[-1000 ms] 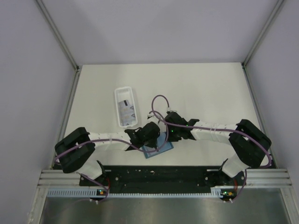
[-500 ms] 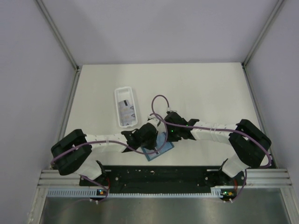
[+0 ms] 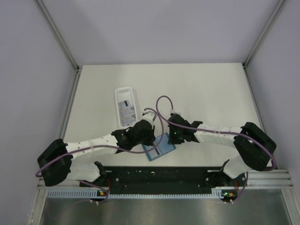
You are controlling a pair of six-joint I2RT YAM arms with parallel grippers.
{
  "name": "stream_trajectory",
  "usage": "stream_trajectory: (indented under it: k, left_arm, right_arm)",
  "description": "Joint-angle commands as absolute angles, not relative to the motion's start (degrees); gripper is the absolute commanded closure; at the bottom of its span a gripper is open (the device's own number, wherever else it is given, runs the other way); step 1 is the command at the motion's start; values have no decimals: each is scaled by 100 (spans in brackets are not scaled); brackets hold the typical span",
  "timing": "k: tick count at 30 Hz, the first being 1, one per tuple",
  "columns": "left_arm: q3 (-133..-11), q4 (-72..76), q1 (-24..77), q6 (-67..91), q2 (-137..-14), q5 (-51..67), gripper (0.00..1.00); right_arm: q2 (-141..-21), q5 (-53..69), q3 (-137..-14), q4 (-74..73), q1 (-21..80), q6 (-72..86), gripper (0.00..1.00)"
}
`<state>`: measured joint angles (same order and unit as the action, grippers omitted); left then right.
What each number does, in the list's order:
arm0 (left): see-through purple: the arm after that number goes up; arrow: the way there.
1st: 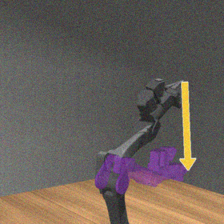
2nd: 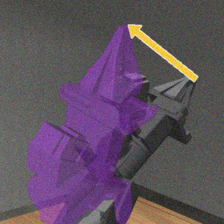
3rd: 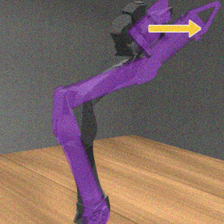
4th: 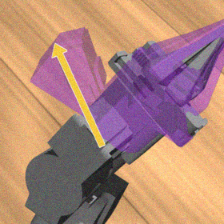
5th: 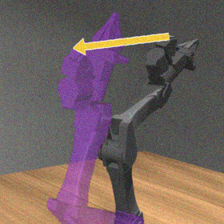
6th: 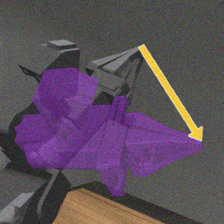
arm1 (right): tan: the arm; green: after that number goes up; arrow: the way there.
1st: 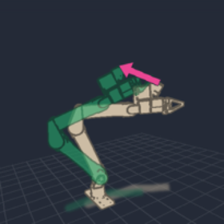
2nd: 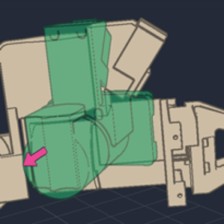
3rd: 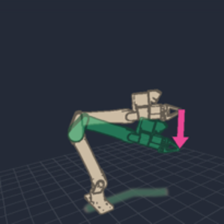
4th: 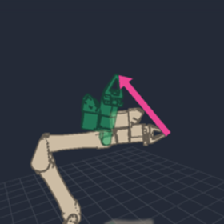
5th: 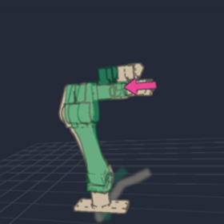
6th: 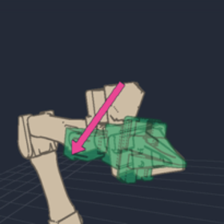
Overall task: Put the credit cards into the card holder
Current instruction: Pick up the storage box at the center of the board.
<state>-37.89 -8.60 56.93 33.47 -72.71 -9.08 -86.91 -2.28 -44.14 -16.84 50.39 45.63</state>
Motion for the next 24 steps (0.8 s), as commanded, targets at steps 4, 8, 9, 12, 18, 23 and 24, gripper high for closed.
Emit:
stream_trajectory:
  k: [4, 8, 9, 12, 18, 23, 24]
  left_arm:
    - [-3894, -1204, 5581, 3542, -6575, -1441, 100]
    - [-3701, -1300, 5563, 3682, -6346, -1529, 100]
    - [-3648, -1327, 5546, 3761, -6294, -1590, 100]
    - [-3472, -1424, 5432, 4033, -6100, -1740, 100]
    - [-3235, -1520, 5054, 4350, -5556, -1872, 100]
    - [-3366, -1696, 4668, 4298, -5142, -2109, 89]
    - [-3479, -1801, 4519, 4289, -5116, -2109, 87]
  right_arm:
    - [-8078, -387, -3613, -2162, 5141, 5211, 100]
    - [-7726, -264, -3358, -2092, 5466, 5606, 100]
    - [-7656, -229, -3323, -2074, 5554, 5677, 100]
    - [-7471, -158, -3287, -2092, 5870, 5888, 100]
    - [-6488, -956, -3506, -2171, 6029, 5609, 100]
    - [-6441, -1398, -4550, -2180, 5872, 4423, 93]
    - [-6599, -1250, -4805, -2180, 5732, 4256, 89]
